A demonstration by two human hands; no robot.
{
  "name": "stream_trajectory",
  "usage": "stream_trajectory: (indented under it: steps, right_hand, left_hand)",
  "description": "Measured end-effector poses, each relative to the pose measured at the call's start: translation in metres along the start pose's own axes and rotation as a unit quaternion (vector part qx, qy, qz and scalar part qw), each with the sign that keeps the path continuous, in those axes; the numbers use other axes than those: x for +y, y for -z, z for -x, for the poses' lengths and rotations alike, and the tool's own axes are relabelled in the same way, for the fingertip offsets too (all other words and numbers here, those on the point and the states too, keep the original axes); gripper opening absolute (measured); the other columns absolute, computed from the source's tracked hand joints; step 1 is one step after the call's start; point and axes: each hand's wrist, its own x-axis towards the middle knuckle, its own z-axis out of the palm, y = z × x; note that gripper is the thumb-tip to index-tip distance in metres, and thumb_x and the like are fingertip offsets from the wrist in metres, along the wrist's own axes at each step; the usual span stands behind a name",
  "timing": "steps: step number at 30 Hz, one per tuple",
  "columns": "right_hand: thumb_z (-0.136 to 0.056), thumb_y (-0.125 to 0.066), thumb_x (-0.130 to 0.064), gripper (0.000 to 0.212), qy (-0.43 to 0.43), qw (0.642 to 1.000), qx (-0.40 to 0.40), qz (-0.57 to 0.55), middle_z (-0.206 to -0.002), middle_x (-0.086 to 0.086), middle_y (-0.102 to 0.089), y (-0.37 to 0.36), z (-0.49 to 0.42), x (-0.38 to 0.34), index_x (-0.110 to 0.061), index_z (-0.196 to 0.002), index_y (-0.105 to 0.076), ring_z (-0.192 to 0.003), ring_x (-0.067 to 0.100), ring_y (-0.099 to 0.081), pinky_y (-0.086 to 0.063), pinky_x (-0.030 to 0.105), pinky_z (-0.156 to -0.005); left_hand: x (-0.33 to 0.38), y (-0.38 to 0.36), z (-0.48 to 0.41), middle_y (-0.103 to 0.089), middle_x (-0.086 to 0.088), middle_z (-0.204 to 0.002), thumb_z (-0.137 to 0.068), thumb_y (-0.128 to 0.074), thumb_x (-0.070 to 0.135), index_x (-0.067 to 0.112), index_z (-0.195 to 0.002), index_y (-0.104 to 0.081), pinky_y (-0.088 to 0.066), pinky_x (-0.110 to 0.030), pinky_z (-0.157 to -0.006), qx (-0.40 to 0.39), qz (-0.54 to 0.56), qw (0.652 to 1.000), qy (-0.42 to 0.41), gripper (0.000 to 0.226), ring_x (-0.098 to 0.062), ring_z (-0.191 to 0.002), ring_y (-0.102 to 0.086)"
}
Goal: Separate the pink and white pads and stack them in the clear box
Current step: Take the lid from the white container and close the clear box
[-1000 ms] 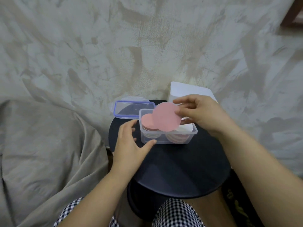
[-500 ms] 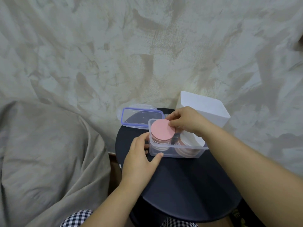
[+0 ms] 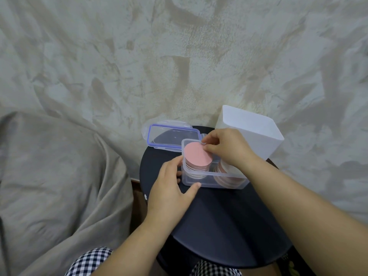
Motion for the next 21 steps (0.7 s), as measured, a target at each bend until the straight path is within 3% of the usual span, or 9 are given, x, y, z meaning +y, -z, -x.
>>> stream_trajectory:
  steps: [7, 12, 21]
  right_hand:
    - [-0.082, -0.064, -0.043, 0.024, 0.036, 0.998, -0.033, 0.044, -0.089, -0.013, -0.063, 0.011, 0.011, -0.002, -0.025, -0.097, -0.070, -0.085, 0.004, -0.054, -0.041, 0.023, -0.077]
    - [-0.059, -0.066, -0.068, 0.064, 0.028, 0.989, -0.090, 0.112, -0.107, -0.014, -0.065, 0.012, 0.019, 0.007, -0.029, -0.109, -0.064, -0.104, 0.011, -0.055, -0.044, 0.036, -0.094]
    - [-0.064, -0.067, -0.063, 0.053, 0.025, 0.988, -0.077, 0.130, -0.101, -0.013, -0.065, 0.003, 0.018, 0.008, -0.032, -0.107, -0.063, -0.101, 0.015, -0.053, -0.041, 0.041, -0.092]
  left_hand:
    - [-0.001, 0.000, 0.001, -0.047, 0.024, -0.108, -0.069, -0.077, 0.027, 0.036, -0.125, -0.044, -0.049, -0.015, -0.079, -0.001, 0.000, 1.000, -0.003, 0.065, 0.004, -0.095, -0.056]
    - [-0.002, -0.001, 0.000, -0.047, 0.022, -0.110, -0.069, -0.078, 0.027, 0.035, -0.124, -0.045, -0.050, -0.015, -0.079, 0.004, -0.001, 1.000, -0.006, 0.065, 0.006, -0.094, -0.055]
    - [-0.002, 0.000, 0.000, -0.045, 0.026, -0.107, -0.069, -0.078, 0.027, 0.035, -0.125, -0.044, -0.048, -0.010, -0.077, 0.000, -0.012, 1.000, -0.006, 0.066, 0.005, -0.093, -0.056]
